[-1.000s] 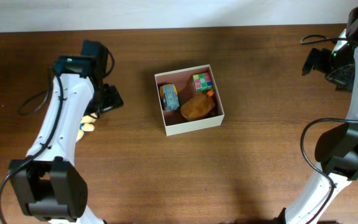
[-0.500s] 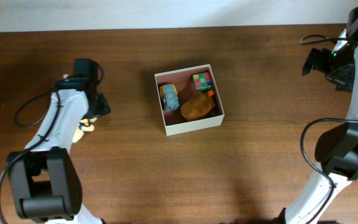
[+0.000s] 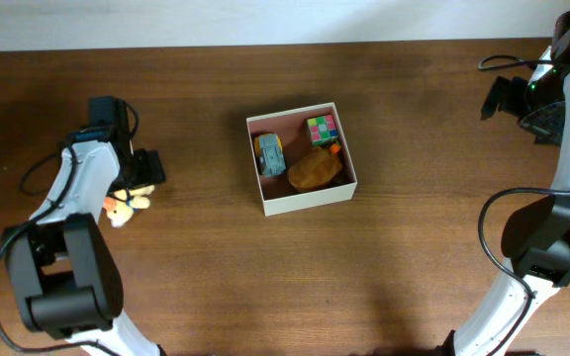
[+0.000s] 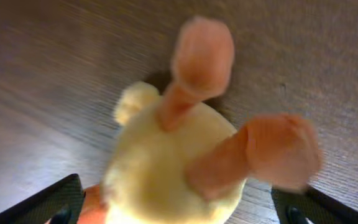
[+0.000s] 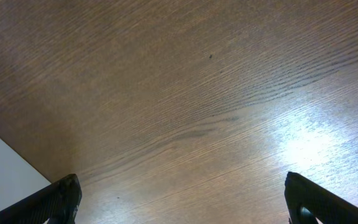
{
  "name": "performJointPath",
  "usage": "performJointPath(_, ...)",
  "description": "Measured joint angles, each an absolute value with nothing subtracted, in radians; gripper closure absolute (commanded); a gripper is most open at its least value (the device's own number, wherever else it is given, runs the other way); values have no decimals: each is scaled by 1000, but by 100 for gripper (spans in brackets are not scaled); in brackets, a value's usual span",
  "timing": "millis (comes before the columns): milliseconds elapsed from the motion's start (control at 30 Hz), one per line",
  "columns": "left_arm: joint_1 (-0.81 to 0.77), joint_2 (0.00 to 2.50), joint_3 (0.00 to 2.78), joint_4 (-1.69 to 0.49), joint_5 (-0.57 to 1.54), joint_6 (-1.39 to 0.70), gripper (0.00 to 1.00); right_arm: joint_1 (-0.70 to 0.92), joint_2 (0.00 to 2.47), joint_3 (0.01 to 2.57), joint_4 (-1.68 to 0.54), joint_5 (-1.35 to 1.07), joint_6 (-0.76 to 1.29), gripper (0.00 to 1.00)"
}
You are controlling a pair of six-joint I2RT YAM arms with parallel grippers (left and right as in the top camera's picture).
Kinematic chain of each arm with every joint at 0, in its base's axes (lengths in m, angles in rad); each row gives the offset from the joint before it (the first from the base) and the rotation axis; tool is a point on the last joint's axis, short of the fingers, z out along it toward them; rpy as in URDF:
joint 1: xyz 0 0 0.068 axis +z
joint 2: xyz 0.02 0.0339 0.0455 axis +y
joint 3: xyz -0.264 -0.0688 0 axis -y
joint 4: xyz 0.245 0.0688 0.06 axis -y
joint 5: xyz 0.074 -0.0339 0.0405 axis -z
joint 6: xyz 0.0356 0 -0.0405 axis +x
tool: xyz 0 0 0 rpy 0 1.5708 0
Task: Pack container
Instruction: 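Lower the left gripper onto the cream plush bunny and grasp it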
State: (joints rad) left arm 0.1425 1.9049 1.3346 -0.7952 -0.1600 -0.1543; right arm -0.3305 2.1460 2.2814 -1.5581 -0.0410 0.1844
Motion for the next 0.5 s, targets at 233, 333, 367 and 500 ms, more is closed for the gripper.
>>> performJointPath(233, 143, 1942, 1335, -795, -129, -122, 76, -330, 2146, 2281, -1558, -41, 184, 1)
performJointPath(333, 142, 1942, 1335, -794, -122, -123, 98, -330, 2146, 2281, -1558, -41, 185, 1)
performJointPath(367, 142, 1943, 1335, -794, -120, -123, 98, -331, 2146, 2281, -1558, -41, 184, 2)
performJointPath(500, 142, 1943, 1335, -792, -107, -120, 98, -331, 2146, 2281, -1558, -41, 184, 1)
